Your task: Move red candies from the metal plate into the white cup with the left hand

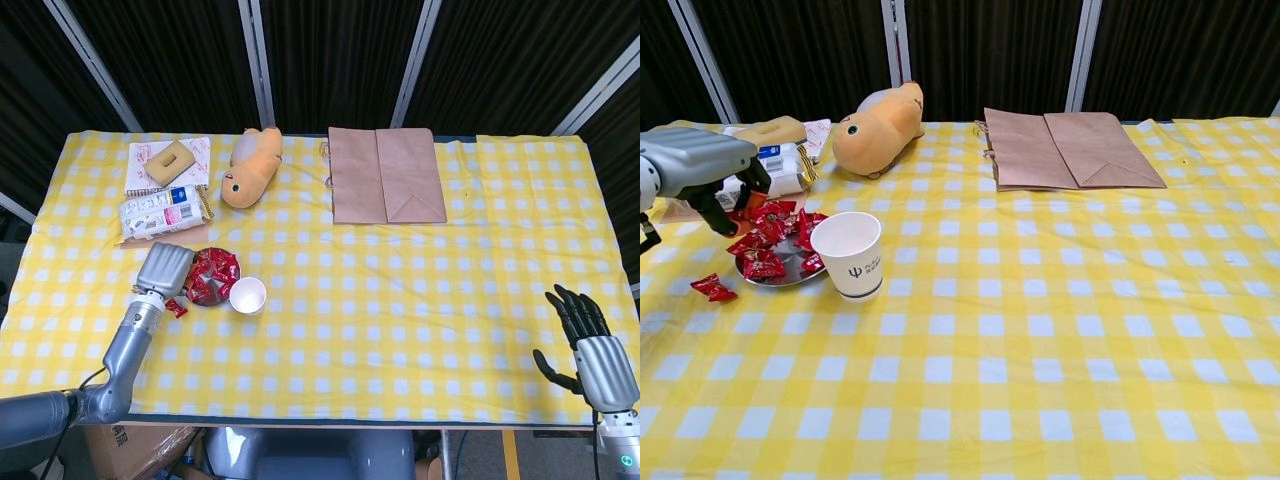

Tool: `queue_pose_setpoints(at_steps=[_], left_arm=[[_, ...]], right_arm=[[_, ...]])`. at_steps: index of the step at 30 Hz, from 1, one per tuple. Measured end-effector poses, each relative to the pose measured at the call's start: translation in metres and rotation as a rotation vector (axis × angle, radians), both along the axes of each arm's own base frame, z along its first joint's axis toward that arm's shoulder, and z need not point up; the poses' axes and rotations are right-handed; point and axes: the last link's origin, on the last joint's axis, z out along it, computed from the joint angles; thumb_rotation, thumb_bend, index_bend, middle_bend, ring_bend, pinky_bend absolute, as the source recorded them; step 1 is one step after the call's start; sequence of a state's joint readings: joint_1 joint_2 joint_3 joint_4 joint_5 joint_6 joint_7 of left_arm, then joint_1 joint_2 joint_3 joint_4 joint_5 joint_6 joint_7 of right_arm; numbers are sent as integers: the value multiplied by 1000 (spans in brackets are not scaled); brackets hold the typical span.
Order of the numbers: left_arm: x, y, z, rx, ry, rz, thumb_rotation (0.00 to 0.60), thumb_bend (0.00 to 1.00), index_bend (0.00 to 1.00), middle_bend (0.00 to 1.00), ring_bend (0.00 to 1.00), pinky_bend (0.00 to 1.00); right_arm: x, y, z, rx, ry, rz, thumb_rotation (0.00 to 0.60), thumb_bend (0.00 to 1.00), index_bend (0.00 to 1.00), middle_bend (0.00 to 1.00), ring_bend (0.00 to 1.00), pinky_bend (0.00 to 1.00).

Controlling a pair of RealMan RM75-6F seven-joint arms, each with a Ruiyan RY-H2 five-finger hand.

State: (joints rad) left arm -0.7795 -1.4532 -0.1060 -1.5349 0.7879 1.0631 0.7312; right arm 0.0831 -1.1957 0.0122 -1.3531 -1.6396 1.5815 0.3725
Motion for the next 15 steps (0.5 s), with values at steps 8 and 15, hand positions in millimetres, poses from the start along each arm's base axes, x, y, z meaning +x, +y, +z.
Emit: queue_pose_setpoints(at_steps=[8, 15], left_arm=[[12, -2, 6, 1, -19, -27, 600, 417, 596, 610, 980, 925], [31, -5, 11, 1, -36, -72, 600, 417, 600, 613, 980, 925]], right_arm=[[0, 0, 1, -4, -1, 1, 600, 424, 0, 0, 0, 0], [0, -1, 1, -6, -4, 2, 600, 423, 0, 0, 0, 0]])
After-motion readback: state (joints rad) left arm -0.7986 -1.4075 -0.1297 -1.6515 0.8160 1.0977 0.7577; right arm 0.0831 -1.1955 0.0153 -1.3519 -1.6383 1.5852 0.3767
